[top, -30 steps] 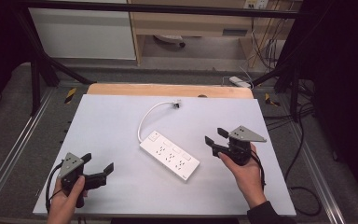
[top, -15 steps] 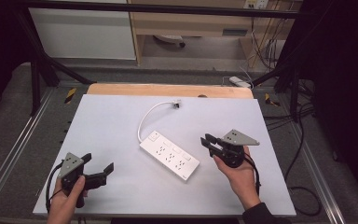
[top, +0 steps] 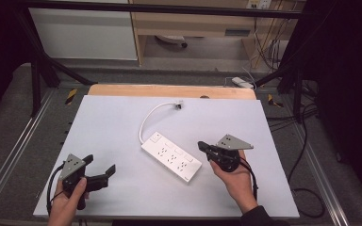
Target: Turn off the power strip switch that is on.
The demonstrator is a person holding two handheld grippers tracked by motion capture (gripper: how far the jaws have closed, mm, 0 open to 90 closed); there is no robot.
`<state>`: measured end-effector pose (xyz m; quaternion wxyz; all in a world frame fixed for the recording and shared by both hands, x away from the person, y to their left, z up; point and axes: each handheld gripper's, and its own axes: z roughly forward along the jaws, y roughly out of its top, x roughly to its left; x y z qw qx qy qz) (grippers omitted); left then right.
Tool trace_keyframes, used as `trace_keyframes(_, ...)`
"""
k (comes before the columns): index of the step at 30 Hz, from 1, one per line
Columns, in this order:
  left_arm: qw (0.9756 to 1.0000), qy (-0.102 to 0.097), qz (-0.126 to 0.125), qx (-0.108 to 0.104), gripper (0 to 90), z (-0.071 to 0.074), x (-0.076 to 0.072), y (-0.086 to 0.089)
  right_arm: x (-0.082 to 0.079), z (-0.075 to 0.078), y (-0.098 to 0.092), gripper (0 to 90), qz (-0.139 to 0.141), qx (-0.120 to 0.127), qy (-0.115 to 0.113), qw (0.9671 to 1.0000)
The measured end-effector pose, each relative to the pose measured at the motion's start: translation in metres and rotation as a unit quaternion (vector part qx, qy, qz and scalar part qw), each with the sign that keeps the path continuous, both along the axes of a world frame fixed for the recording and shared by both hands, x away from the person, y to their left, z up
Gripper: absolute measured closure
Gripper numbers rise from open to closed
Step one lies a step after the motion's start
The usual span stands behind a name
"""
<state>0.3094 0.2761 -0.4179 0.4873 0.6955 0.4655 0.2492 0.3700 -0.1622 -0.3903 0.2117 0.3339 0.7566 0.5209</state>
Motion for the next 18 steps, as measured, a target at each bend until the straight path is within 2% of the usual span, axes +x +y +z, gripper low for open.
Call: trace_keyframes(18, 1.0000, -0.001, -0.004, 0.002, 5.1, 0.0001, 0.0000, -0.0008, 0.0017, -0.0097, 0.0052, 90.0, 0.012, -0.010, 0.023, 0.9996)
